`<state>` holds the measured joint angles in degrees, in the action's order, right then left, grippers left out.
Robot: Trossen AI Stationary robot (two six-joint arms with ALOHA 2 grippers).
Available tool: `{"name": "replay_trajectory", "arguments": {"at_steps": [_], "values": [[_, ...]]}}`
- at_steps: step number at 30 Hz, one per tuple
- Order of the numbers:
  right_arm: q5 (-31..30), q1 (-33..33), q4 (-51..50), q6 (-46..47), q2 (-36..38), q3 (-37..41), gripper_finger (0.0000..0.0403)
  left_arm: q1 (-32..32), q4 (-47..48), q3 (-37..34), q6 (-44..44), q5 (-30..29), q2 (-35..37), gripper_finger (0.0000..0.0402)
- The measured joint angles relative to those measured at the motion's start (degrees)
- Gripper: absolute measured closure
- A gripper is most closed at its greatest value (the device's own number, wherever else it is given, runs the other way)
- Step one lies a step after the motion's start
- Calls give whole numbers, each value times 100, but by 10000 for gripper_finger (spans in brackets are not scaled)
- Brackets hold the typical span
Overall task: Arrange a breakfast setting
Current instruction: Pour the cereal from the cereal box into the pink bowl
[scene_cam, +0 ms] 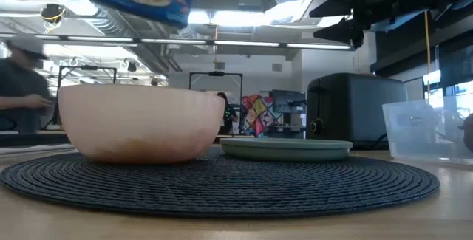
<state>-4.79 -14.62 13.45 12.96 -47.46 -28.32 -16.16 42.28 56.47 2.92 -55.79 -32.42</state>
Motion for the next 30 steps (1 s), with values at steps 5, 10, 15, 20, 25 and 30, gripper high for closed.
{"name": "replay_trajectory", "arguments": {"at_steps": [5, 10, 15, 20, 25, 30], "values": [[194, -1, -65, -119, 0, 2, 75, 20, -2015, -1326, -3, -821, 35, 223], [292, -1, -264, -312, -2, 2, 75, 348, -3594, -2551, -5, -1111, 37, 223], [288, -1, -571, -468, -2, 2, 75, 924, -4276, -3630, 603, -1324, 2, 223], [290, -1, -857, -559, -2, 4, 75, 1447, -4356, -4317, 1148, -1316, 4, 223], [288, -1, -957, -578, -2, 4, 75, 1820, -4366, -4854, 1928, -1308, 4, 223], [288, -1, -955, -626, -2, 4, 75, 2176, -4354, -5361, 2400, -1263, 2, 223]]}}
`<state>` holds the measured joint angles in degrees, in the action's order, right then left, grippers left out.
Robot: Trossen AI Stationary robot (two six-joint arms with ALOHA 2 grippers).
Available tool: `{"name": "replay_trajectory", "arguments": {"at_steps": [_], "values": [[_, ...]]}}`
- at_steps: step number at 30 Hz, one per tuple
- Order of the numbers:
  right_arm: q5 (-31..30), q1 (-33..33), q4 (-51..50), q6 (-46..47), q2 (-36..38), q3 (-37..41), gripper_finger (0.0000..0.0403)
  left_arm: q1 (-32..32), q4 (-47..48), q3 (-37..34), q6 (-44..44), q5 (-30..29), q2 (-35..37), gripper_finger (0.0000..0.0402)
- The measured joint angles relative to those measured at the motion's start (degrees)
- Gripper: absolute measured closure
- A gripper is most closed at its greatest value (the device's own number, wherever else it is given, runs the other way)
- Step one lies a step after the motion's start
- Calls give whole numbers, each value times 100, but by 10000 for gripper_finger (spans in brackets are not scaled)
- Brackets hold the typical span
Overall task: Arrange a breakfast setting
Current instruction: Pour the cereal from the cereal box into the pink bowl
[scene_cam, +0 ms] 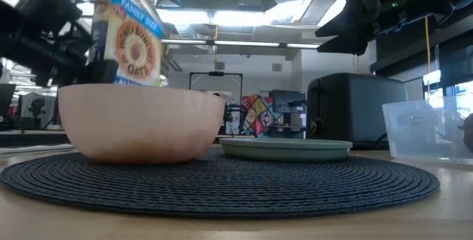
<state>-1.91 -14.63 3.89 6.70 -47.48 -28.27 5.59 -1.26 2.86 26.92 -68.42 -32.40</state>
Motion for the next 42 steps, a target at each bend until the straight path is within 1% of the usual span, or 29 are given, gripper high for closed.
{"name": "replay_trajectory", "arguments": {"at_steps": [3, 6, 9, 14, 22, 31, 37, 39, 42], "values": [[0, 0, 1, -48, 0, 0, 75, 183, 2, -233, 115, 0, 2, 223], [0, 0, -1, -72, 0, 0, 75, 347, 57, -239, -17, 63, -28, 223], [-2, 0, -41, -70, 0, -1, 75, 481, 0, -239, -278, 407, -31, 223], [-2, 0, -56, -70, 0, 0, 75, 618, -75, -239, -304, 881, -31, 223], [-2, -1, -72, -94, 0, 0, 75, 844, -96, -239, -299, 1058, -29, 223], [-2, 0, -235, -96, 0, 0, 75, 1281, -144, -232, -309, 1513, -46, 223], [-2, -1, -354, -69, 0, -1, 75, 1332, -62, -67, -515, 1721, -48, 222], [-2, 0, -360, -70, 0, -2, 75, 1330, -60, -9, -547, 1786, -52, 215], [-2, 0, -359, -69, 0, -1, 75, 1332, -65, 10, -562, 1807, -48, 184]]}}
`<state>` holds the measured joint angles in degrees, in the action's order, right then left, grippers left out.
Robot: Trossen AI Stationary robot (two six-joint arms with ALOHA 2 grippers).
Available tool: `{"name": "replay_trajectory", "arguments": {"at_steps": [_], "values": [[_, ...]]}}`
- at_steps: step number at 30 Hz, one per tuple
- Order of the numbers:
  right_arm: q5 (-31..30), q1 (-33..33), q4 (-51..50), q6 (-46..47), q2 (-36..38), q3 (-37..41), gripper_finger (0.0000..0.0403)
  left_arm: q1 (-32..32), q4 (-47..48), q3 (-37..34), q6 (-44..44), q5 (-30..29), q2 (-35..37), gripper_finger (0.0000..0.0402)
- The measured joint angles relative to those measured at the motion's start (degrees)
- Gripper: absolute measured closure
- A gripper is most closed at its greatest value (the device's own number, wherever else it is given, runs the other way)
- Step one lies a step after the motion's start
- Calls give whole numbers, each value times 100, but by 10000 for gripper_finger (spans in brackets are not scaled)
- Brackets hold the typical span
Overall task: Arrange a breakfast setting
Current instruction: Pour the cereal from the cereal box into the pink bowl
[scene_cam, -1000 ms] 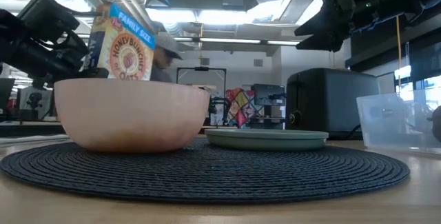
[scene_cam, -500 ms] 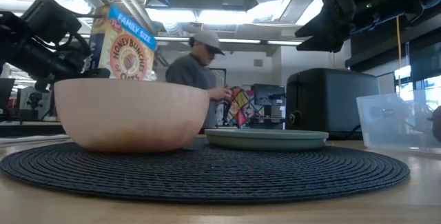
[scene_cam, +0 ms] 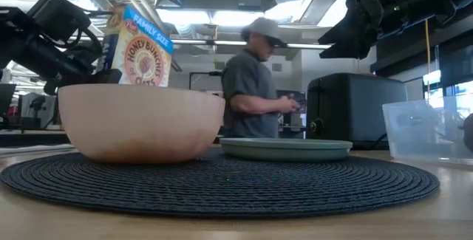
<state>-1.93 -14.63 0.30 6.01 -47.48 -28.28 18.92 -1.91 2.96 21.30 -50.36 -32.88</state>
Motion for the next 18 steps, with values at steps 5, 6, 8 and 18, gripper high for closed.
{"name": "replay_trajectory", "arguments": {"at_steps": [5, 6, 8, 18], "values": [[0, 0, -5, -15, 0, 0, 75, 75, 84, 0, 139, -56, 0, 112], [0, -1, -16, -17, 0, 0, 75, 100, 92, 0, 173, -46, 0, 99], [0, -1, -60, -17, 0, -1, 75, 149, 102, 0, 214, -9, 0, 76], [-1, 0, -97, 33, 0, -1, 75, 78, 101, 0, 197, 31, 0, 37]]}}
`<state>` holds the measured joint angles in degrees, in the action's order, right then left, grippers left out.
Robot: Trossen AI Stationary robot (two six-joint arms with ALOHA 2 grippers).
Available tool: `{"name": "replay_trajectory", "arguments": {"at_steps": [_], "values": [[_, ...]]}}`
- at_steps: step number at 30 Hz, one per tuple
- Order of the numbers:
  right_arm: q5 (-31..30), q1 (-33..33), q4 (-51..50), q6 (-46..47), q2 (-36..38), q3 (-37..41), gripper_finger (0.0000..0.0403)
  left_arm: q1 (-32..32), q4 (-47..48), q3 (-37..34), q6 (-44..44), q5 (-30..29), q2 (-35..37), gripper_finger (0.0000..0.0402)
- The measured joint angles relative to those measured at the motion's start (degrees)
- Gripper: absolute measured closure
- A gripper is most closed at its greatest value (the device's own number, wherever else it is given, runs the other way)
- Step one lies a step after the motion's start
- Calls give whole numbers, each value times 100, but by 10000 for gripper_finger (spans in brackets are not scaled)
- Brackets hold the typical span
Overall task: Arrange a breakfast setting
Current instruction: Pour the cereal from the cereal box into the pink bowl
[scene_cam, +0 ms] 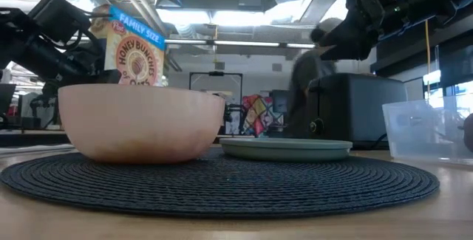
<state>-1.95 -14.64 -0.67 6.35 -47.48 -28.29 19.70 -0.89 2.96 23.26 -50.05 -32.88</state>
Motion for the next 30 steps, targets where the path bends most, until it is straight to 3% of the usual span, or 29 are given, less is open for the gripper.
{"name": "replay_trajectory", "arguments": {"at_steps": [11, 30], "values": [[-58, 1, 80, 182, 4, 0, 75, -218, 140, 474, -1287, -364, 0, 41], [-60, 1, 59, 232, 4, 0, 75, -209, 2895, 2319, -1030, -293, 0, 42]]}}
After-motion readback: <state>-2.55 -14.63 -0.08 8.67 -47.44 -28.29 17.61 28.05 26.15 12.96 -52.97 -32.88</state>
